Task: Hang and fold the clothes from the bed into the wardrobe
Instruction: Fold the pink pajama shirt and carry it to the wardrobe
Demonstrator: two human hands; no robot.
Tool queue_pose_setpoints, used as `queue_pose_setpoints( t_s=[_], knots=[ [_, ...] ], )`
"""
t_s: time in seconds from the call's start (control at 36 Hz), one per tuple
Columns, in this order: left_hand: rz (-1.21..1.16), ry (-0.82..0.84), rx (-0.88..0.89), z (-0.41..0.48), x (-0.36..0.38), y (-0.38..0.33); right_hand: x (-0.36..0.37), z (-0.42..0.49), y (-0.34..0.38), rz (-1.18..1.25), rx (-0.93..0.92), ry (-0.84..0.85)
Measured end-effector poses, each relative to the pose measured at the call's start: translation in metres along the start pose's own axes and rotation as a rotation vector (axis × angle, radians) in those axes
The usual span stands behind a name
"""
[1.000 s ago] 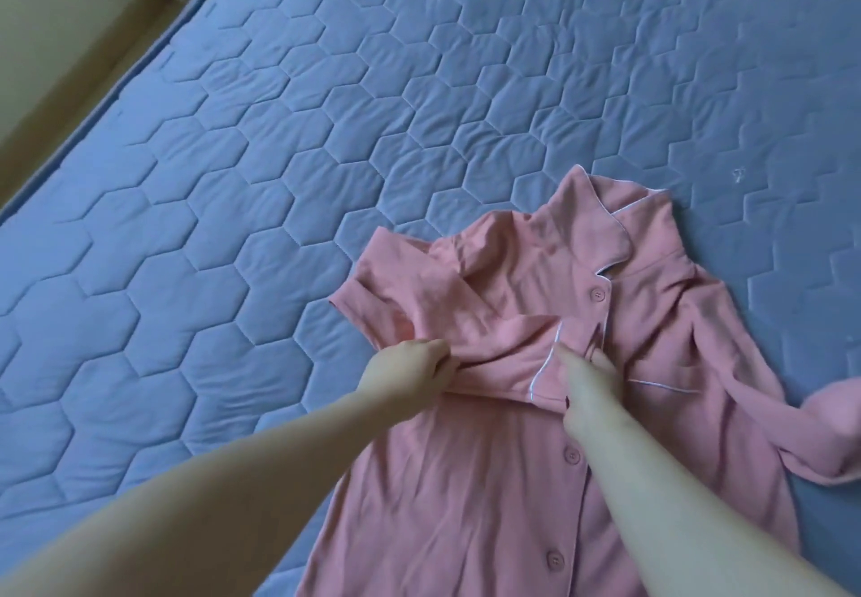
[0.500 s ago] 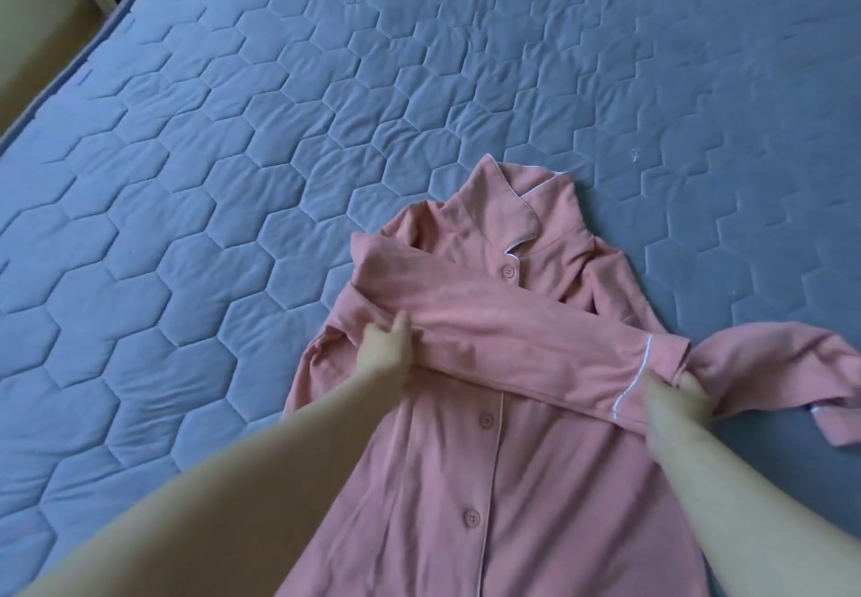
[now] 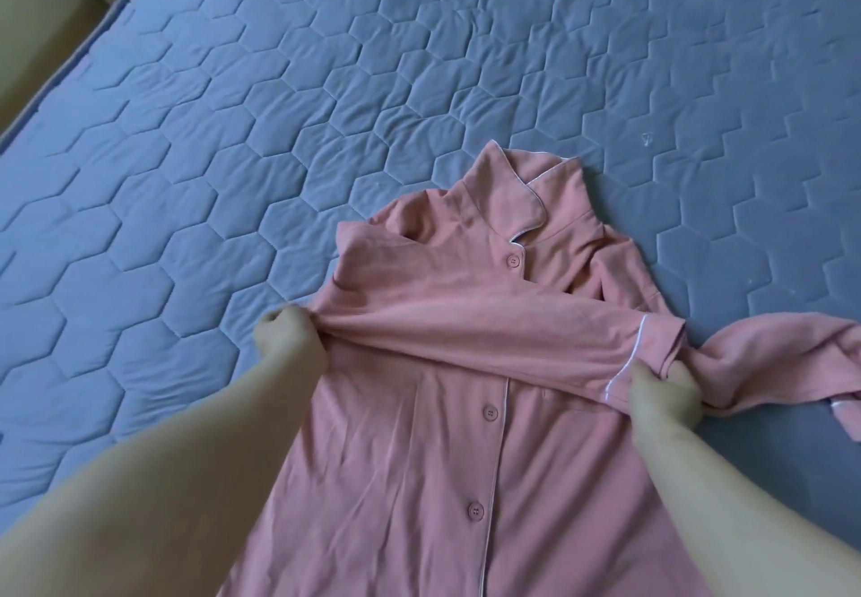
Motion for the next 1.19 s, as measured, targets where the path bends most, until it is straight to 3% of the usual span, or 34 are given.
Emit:
queue_pose_setpoints(
  t_s=[0.06, 0.11, 0.22, 0.28, 0.42, 0.5, 0.61, 0.72, 0.83, 0.89, 1.03, 1.14, 1.19],
  knots=[
    [0.33, -0.139, 0.133, -0.003, -0.013, -0.007, -0.002, -0.007, 0.009, -0.134, -0.033, -0.065],
    [0.533, -0.106, 0.28, -0.007, -0.011, -0.018, -0.002, -0.02, 0.031, -0.261, -0.157, -0.134],
    [0.492, 0.118, 0.289, 0.003, 0.007, -0.031, 0.032, -0.054, 0.092, -0.355, -0.518, -0.136],
    [0.593, 0.242, 0.293, 0.007, 0.018, -0.036, 0.061, -0.069, 0.122, -0.393, -0.629, -0.06],
    [0.73, 0.618, 0.361, 0.004, 0.036, -0.044, 0.152, -0.118, 0.187, -0.463, -0.825, 0.314],
    [0.748, 0.744, 0.359, 0.002, 0.04, -0.048, 0.197, -0.146, 0.208, -0.466, -0.82, 0.498],
    [0.745, 0.821, 0.423, -0.001, 0.043, -0.052, 0.233, -0.156, 0.214, -0.601, -0.732, 0.604],
    [0.767, 0.82, 0.439, 0.01, 0.039, -0.046, 0.25, -0.145, 0.216, -0.566, -0.667, 0.573],
    [0.566, 0.782, 0.302, 0.027, 0.025, -0.035, 0.239, -0.133, 0.238, -0.046, -0.66, 0.374],
    [0.503, 0.709, 0.257, 0.035, 0.019, -0.031, 0.232, -0.128, 0.242, 0.074, -0.66, 0.313],
    [0.794, 0.435, 0.382, 0.037, 0.017, -0.029, 0.23, -0.112, 0.217, -0.115, -0.611, 0.329],
    [0.832, 0.296, 0.369, 0.031, 0.019, -0.026, 0.186, -0.102, 0.18, -0.248, -0.672, 0.142],
    [0.901, 0.156, 0.439, 0.022, 0.016, -0.031, 0.16, -0.091, 0.147, -0.254, -0.612, 0.047]
  ],
)
Point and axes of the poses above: each hand's wrist, its own z-axis towards the middle knuckle, its own x-axis out of the palm, y = z × x, the point moved 7 cm from there along z, towards the middle knuckle, and after that the axes turned 1 degree about -y, right-handed, at the moved point
